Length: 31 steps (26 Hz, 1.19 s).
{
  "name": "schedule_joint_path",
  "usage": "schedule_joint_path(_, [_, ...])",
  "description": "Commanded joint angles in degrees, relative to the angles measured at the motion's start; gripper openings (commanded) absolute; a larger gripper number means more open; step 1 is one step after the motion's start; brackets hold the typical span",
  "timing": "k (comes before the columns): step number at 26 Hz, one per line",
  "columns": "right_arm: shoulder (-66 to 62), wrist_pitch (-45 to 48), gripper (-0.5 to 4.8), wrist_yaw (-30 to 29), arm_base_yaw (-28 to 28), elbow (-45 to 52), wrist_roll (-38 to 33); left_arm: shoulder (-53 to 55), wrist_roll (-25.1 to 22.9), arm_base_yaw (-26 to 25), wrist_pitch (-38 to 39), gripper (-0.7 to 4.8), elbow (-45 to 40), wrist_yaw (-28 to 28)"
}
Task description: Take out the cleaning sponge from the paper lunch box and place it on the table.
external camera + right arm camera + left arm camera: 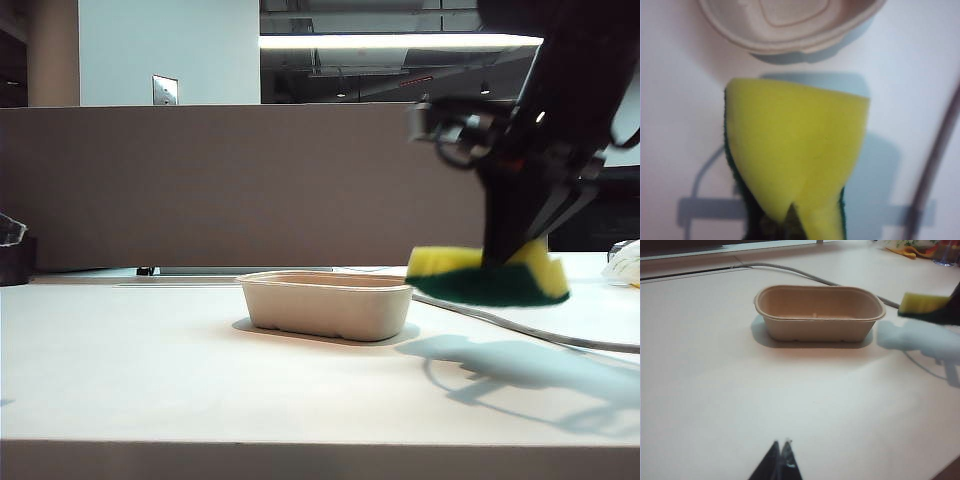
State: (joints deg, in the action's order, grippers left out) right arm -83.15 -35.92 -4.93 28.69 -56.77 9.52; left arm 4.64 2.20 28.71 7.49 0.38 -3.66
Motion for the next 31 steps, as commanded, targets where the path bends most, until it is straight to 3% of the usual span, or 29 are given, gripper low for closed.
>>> schedule_joint_path(1, [-2.7,1.6,2.36,-3.2,0.2,0.0,-0.6,0.0,-0.1,0.0,-0.7,-0.05,0.0,-0.2])
schedule_joint_path(2, [-3.5,1.9,2.80,-3.8,0.2,0.0,-0.8,0.0,-0.1,0.0,-0.7,-0.05,0.0,-0.2])
schedule_joint_path(4, [-4.5,2.4,3.06,-4.1,0.2,-0.1,-1.6,0.0,0.0,0.0,-0.7,-0.05,0.0,-0.2])
schedule_joint_path(9, [-2.9,1.6,3.07,-4.2,0.2,-0.2,-3.6,0.0,0.0,0.0,-0.7,-0.05,0.0,-0.2])
schedule_joint_path(16, [10.4,-2.0,3.05,-5.7,0.2,-0.1,-6.5,0.0,0.0,-0.3,-0.7,-0.05,0.0,-0.2])
schedule_joint_path(17, [13.2,-2.0,2.90,-6.1,0.2,0.0,-7.8,0.0,0.0,-0.8,-0.7,-0.05,0.0,-0.2])
schedule_joint_path(18, [15.6,-2.1,2.35,-6.8,0.2,0.0,-8.6,0.0,0.0,-1.5,-0.7,-0.05,0.1,-0.3])
schedule_joint_path(19, [17.8,-2.1,1.40,-7.4,0.2,0.1,-9.1,0.0,0.0,-2.4,-0.7,-0.05,0.1,-0.3])
schedule_joint_path(20, [20.5,-2.3,-0.05,-8.2,0.4,0.1,-9.6,0.0,0.0,-3.8,-0.7,-0.05,0.1,-0.3])
schedule_joint_path(25, [31.1,-0.4,-0.09,-7.7,3.0,1.3,-12.4,-1.4,0.0,-10.6,-0.6,-0.05,0.0,-0.2])
schedule_joint_path(31, [41.2,9.1,-0.09,-1.1,9.1,6.8,-14.7,-4.2,0.0,-17.2,-0.5,-0.05,0.0,-0.2])
